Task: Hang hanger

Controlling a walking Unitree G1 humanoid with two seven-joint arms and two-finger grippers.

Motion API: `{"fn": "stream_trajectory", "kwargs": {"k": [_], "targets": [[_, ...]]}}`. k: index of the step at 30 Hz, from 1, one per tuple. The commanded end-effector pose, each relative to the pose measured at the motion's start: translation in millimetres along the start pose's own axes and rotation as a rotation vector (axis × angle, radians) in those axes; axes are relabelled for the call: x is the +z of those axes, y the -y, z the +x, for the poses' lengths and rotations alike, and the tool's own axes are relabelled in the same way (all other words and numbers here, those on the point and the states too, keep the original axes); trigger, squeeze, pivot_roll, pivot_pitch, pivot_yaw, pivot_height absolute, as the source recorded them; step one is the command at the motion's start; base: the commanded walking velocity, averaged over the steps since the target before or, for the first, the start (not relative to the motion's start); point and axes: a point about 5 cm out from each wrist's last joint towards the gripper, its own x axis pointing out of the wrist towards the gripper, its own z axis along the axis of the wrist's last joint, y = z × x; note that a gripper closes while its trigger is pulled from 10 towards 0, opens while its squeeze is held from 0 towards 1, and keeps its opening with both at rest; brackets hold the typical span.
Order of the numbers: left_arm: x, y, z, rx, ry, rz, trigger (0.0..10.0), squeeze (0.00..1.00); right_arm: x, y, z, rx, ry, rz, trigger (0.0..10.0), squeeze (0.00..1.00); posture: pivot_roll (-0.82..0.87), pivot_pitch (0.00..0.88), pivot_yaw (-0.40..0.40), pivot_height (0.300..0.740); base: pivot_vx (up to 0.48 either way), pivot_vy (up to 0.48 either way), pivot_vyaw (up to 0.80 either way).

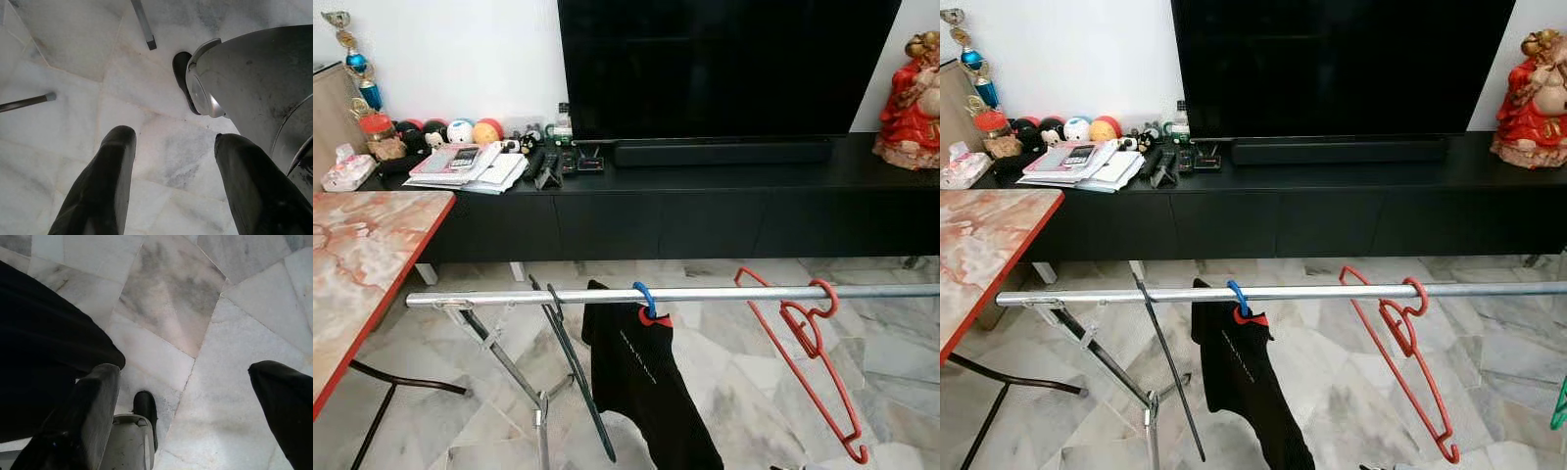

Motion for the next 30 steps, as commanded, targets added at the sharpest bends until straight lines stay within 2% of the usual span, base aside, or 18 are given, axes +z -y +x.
{"fn": "stream_trajectory", "kwargs": {"k": [1,11,23,30], "targets": [[-3,-1.5,-0.6,0.002,-0.012,-0.016,10.0,0.00,-3,-1.6,-0.3,0.002,-0.014,-0.010,10.0,0.00,0.08,0.000,0.025,0.740,0.000,0.000,0.00],[0,-1.9,-0.3,0.000,-0.006,-0.017,10.0,0.00,-6,-2.7,-0.7,-0.004,-0.022,-0.004,10.0,0.00,0.07,0.000,0.034,0.740,0.000,0.000,0.00],[2,-1.8,0.1,0.005,-0.004,-0.026,10.0,0.00,-8,-1.9,-1.2,-0.003,-0.032,-0.007,10.0,0.00,0.08,0.002,0.038,0.740,-0.242,0.000,0.00],[3,0.8,0.8,-0.004,-0.003,-0.029,10.0,0.00,-17,-1.0,-3.3,-0.004,-0.046,-0.012,10.0,0.00,0.07,0.007,0.031,0.740,-0.268,0.000,0.00]]}}
